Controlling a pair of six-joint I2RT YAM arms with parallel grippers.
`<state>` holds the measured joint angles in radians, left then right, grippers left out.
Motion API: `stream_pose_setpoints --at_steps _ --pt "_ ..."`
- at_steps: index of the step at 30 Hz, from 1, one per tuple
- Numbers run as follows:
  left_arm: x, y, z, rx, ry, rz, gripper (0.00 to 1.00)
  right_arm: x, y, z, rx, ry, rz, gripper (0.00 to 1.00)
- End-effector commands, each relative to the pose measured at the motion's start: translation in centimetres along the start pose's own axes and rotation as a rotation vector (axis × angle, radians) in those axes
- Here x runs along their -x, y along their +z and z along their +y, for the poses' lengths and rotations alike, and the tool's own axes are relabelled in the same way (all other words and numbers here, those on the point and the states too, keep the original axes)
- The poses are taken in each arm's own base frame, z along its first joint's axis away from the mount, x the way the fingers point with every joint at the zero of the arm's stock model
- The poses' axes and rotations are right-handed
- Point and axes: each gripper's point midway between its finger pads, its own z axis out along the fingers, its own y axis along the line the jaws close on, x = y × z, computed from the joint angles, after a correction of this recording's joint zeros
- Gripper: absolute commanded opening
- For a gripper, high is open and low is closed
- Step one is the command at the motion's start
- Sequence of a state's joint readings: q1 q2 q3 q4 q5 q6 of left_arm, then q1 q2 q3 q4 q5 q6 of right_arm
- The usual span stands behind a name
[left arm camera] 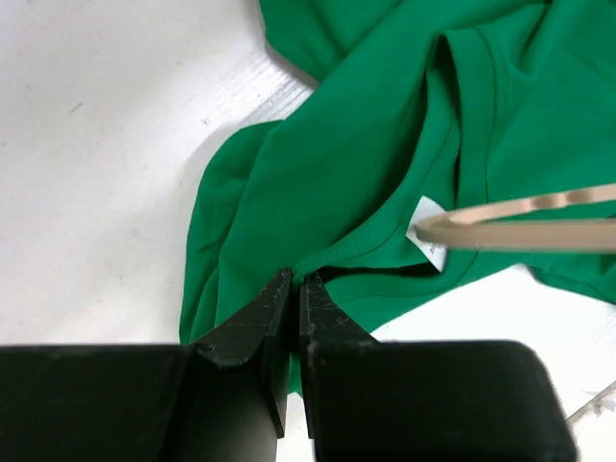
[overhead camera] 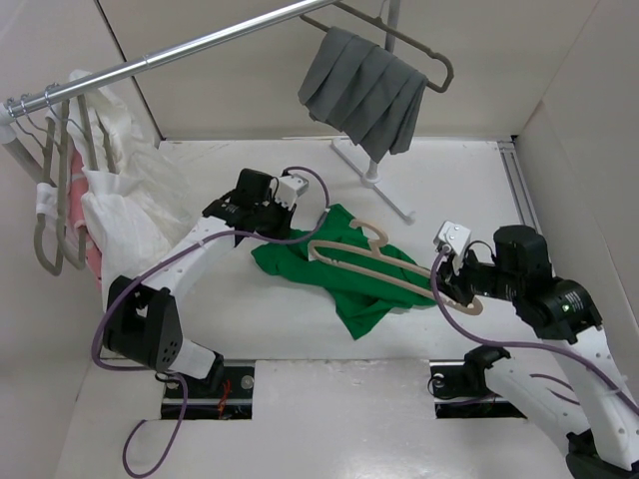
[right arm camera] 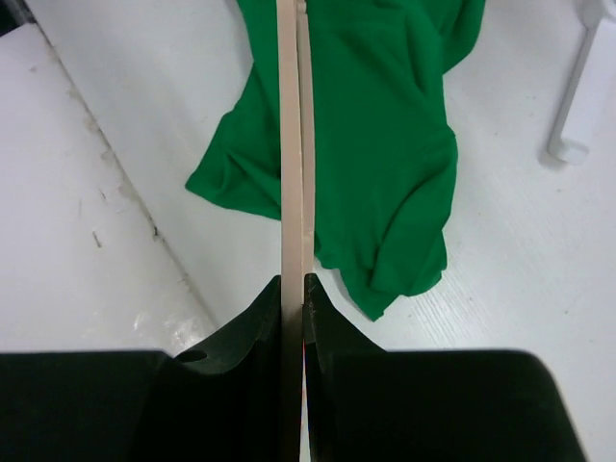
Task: Place the t-shirt on the hanger
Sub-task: Place tshirt on hanger
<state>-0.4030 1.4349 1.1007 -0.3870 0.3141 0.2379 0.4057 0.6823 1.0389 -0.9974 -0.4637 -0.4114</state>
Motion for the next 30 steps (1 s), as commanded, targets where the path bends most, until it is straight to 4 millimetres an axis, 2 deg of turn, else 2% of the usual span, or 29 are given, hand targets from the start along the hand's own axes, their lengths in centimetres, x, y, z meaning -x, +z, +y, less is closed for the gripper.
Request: stream_pose_setpoints --at_steps 1,7,12,16,21,22,25,30 --pt "1.3 -0.6 0.3 0.001 0.033 -0.025 0.00 1.5 -0.9 1.4 0.048 -0.019 -0.085 0.00" --pt "1.1 -0.9 -0.2 -0.030 0.073 -0.021 0.00 2.5 0.6 0.8 0.059 -0.040 -0.144 0.00" --pt "1.0 -0.9 -0.9 -0.062 0.096 -0.018 0.00 3.5 0.9 -0.3 0.016 -0.075 -0.173 0.00" --pt "1.4 -1.3 -1.4 -0.084 0.099 -0.031 0.00 4.1 2.4 -0.7 0.041 -0.088 -0.200 0.00" --pt "1.7 -1.5 -2.0 -0.097 0.108 -0.041 0.00 4.1 4.5 -0.3 0.098 -0.082 -0.209 0.00" --pt "1.9 -1.5 -1.9 -0.095 0.111 -0.050 0.00 3.6 5.0 -0.3 0.104 -0.082 -0.193 0.00" --pt "1.9 -1.5 -1.9 -0.096 0.102 -0.049 0.00 2.1 5.5 0.2 0.129 -0.073 -0.153 0.00" --pt "1.3 -1.8 -2.4 -0.129 0.143 -0.027 0.00 1.7 5.4 -0.8 0.055 -0.072 -0.153 0.00"
